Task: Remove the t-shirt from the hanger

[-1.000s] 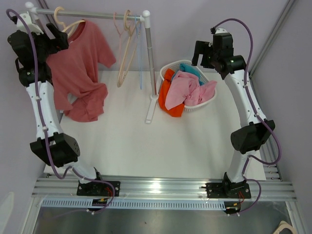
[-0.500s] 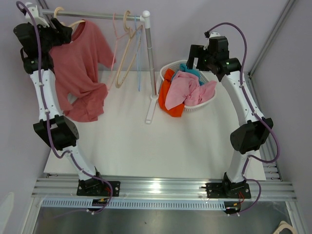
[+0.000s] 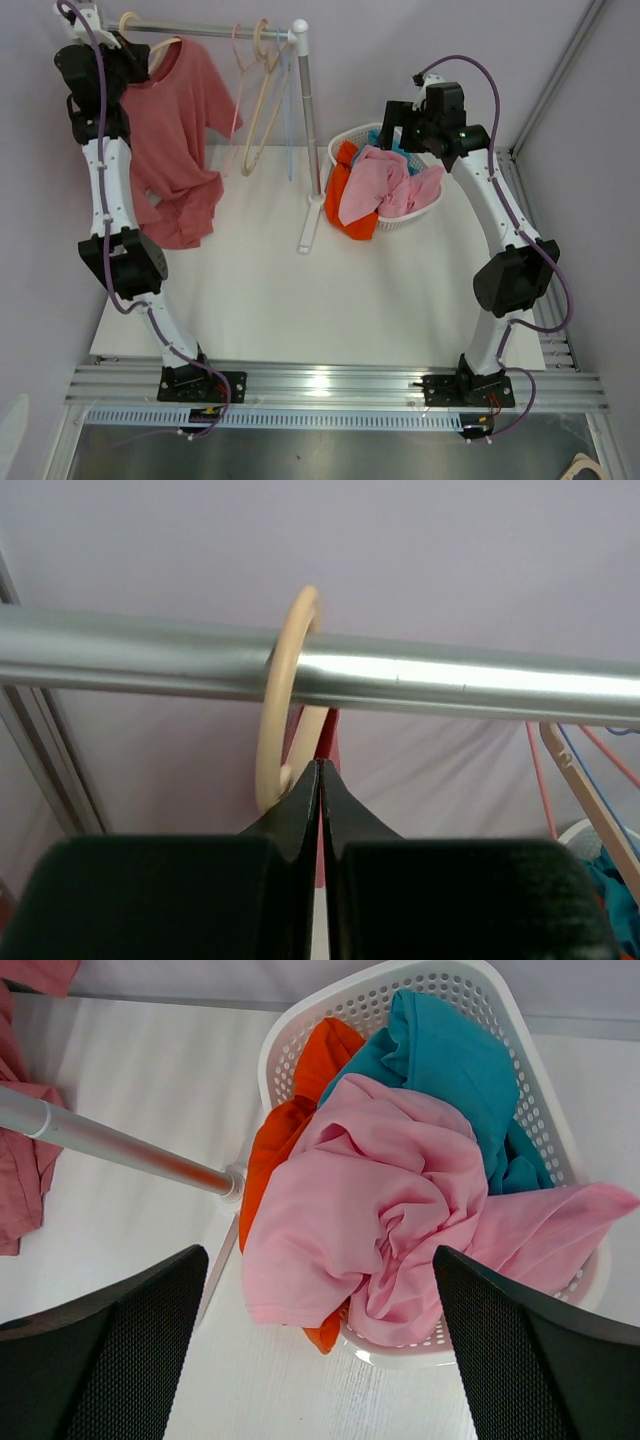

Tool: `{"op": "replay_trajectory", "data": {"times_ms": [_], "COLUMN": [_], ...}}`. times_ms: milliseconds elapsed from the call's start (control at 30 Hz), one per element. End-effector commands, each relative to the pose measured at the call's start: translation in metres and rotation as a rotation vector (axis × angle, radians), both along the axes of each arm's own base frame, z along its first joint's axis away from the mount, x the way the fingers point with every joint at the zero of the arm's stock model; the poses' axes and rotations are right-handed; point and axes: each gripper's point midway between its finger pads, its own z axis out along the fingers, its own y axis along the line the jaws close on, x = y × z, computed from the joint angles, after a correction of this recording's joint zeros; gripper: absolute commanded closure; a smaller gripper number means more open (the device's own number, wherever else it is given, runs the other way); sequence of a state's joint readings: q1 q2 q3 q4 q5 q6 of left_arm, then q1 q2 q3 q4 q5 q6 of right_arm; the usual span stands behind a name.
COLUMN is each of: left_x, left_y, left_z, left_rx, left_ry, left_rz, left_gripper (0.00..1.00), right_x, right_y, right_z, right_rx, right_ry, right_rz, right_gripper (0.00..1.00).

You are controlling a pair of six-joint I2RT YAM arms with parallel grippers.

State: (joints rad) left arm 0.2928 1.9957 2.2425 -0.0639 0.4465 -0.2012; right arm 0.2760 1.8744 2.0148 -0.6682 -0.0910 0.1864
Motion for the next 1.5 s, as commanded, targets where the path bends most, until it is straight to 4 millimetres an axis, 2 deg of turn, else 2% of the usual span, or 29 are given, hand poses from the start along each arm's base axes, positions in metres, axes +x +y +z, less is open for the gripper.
{"op": "replay_trajectory", "data": {"times_ms": [0,200,333,367,433,467,667,733,933,967,1000,1133,1200,1300,1367,1467], "left_x": [0.003,-0.003,-0.012,-0.013,-0.026,-0.026,-0.052,-0.054,-0.046,-0.046,-0.039,-0.03,-0.033,-0.041,-0.051,-0.062], "left_y": [-0.012,-0.027,-0.027,-0.026,-0.024,-0.018,-0.006,-0.004,-0.003,-0.002,0.0,0.014,0.022,0.018,0.009,-0.003], "left_z": [0.033,0.048,0.052,0.048,0.064,0.049,0.056,0.053,0.049,0.052,0.045,0.034,0.034,0.02,0.029,0.02], "left_rx": [0.023,0.05,0.069,0.068,0.072,0.058,0.039,0.029,0.022,0.019,0.015,-0.006,-0.013,-0.033,-0.043,-0.081], "left_ry": [-0.124,-0.16,-0.151,-0.135,-0.162,-0.112,-0.098,-0.09,-0.088,-0.095,-0.08,-0.063,-0.067,-0.043,-0.052,-0.008], "left_rz": [0.01,-0.008,0.016,0.024,0.056,0.084,0.189,0.202,0.196,0.196,0.198,0.263,0.302,0.29,0.255,0.208], "left_gripper": [0.99,0.99,0.99,0.93,0.81,0.75,0.63,0.55,0.41,0.41,0.41,0.41,0.41,0.4,0.4,0.41], "right_x": [-0.011,-0.012,-0.013,-0.014,-0.013,-0.013,-0.013,-0.013,-0.016,-0.016,-0.017,-0.016,-0.016,-0.014,-0.013,-0.011], "right_y": [0.006,0.008,0.01,0.012,0.012,0.012,0.013,0.014,0.015,0.015,0.015,0.018,0.019,0.019,0.02,0.023], "right_z": [0.037,0.034,0.035,0.034,0.036,0.035,0.035,0.034,0.034,0.034,0.036,0.036,0.034,0.032,0.032,0.03], "right_rx": [0.038,0.048,0.058,0.059,0.06,0.06,0.066,0.069,0.069,0.069,0.072,0.077,0.077,0.077,0.081,0.094], "right_ry": [-0.097,-0.085,-0.086,-0.085,-0.09,-0.088,-0.087,-0.085,-0.085,-0.085,-0.089,-0.091,-0.086,-0.083,-0.086,-0.083], "right_rz": [0.039,0.051,0.064,0.068,0.068,0.068,0.07,0.074,0.079,0.082,0.083,0.098,0.1,0.1,0.104,0.111], "right_gripper": [0.01,0.01,0.01,0.01,0.01,0.01,0.0,0.01,0.01,0.0,0.0,0.01,0.01,0.01,0.01,0.01]}}
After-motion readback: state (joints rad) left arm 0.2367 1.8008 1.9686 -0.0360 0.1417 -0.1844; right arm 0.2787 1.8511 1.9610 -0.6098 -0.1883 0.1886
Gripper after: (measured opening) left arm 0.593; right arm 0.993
